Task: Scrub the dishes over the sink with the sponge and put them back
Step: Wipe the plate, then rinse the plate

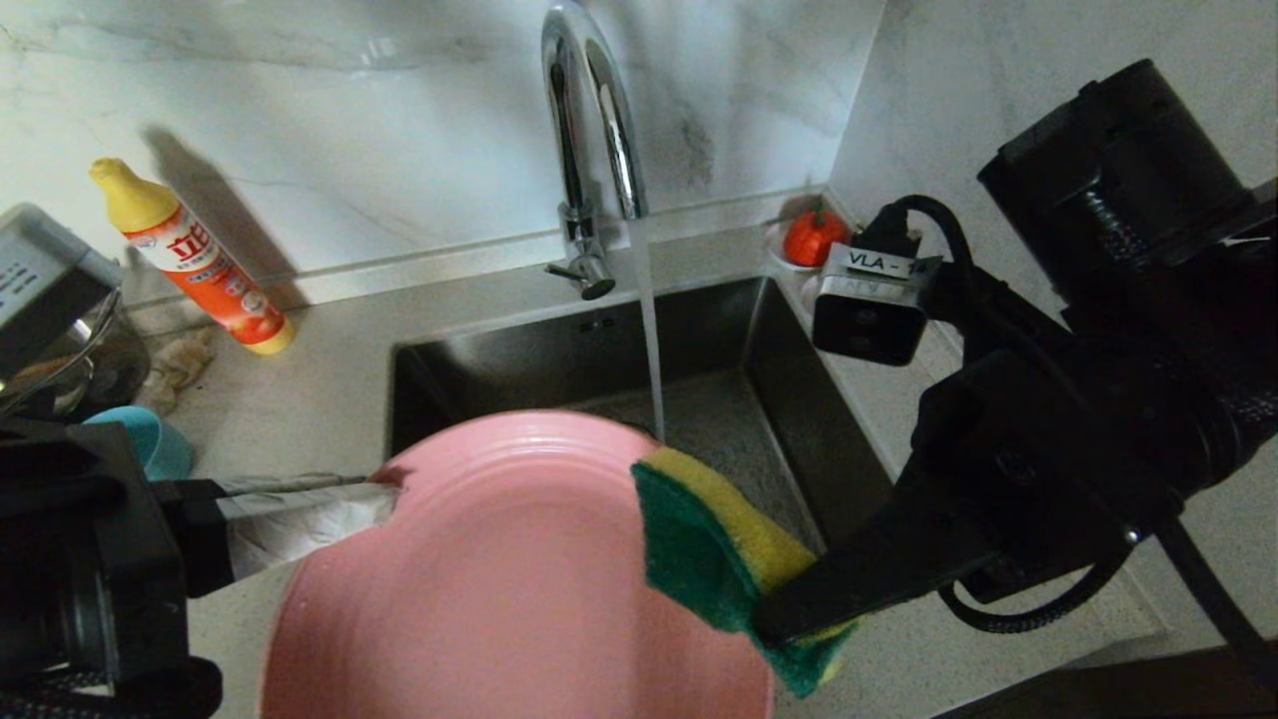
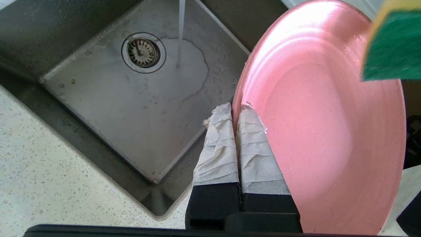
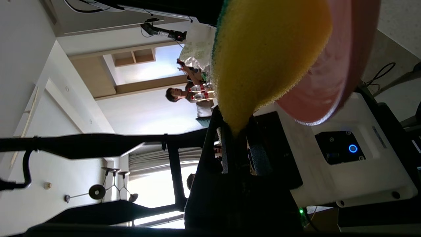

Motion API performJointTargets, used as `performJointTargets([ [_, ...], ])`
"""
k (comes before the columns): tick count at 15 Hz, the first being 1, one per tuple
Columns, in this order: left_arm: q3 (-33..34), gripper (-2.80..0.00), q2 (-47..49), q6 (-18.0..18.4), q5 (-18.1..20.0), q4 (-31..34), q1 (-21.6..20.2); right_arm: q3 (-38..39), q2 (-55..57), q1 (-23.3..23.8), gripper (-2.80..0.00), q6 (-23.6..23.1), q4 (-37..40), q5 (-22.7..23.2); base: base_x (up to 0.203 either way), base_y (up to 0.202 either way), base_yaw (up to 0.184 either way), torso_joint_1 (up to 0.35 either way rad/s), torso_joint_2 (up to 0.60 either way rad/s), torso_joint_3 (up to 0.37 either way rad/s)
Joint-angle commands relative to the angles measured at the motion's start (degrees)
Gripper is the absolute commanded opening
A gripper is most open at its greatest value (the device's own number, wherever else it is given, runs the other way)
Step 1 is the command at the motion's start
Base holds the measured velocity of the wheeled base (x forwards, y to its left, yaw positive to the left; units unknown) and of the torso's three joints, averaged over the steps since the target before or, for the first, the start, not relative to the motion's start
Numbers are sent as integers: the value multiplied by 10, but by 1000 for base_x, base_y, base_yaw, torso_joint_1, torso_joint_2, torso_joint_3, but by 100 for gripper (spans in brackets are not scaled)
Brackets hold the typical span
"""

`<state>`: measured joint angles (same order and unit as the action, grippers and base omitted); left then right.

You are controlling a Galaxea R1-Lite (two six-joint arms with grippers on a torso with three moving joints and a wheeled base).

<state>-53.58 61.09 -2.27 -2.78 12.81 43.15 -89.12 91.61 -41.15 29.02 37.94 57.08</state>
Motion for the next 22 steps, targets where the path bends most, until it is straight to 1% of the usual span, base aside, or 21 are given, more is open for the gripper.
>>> performJointTargets([
  [1,0,-280,5,-1,0,-1,-1,19,-34,13,-280,1,1,2,0,0,0,0,0,0],
  [4,8,-280,17,-2,0,0,-3,29,-76,27,-280,0,-1,0,0,0,0,0,0,0],
  [7,22,-280,38,-17,0,-4,-16,33,-112,45,-280,-4,-2,-25,0,0,0,0,0,0],
  [10,22,-280,77,-39,1,-5,-30,38,-149,83,-280,-8,-2,-29,0,0,0,0,0,0],
  [11,23,-280,92,-43,1,-9,-36,44,-158,99,-280,-16,-4,-38,0,0,0,0,0,0],
  [12,26,-280,108,-48,1,-19,-42,47,-167,115,-280,-21,-3,-45,0,0,0,0,0,0],
  [14,37,-280,132,-58,1,-57,-44,49,-183,153,-280,-24,0,-46,0,0,0,0,0,0],
  [16,40,-280,168,-65,-1,-88,-49,51,-196,182,-280,-24,2,-46,0,0,0,0,0,0],
  [18,34,-280,197,-68,0,-126,-61,55,-198,193,-280,-23,0,-46,0,0,0,0,0,0],
  [21,24,-280,238,-70,-1,-180,-85,63,-200,194,-280,-23,-1,-46,0,0,0,0,0,0],
  [22,22,-280,246,-69,-1,-187,-90,64,-201,195,-280,-23,-1,-46,0,0,0,0,0,0],
])
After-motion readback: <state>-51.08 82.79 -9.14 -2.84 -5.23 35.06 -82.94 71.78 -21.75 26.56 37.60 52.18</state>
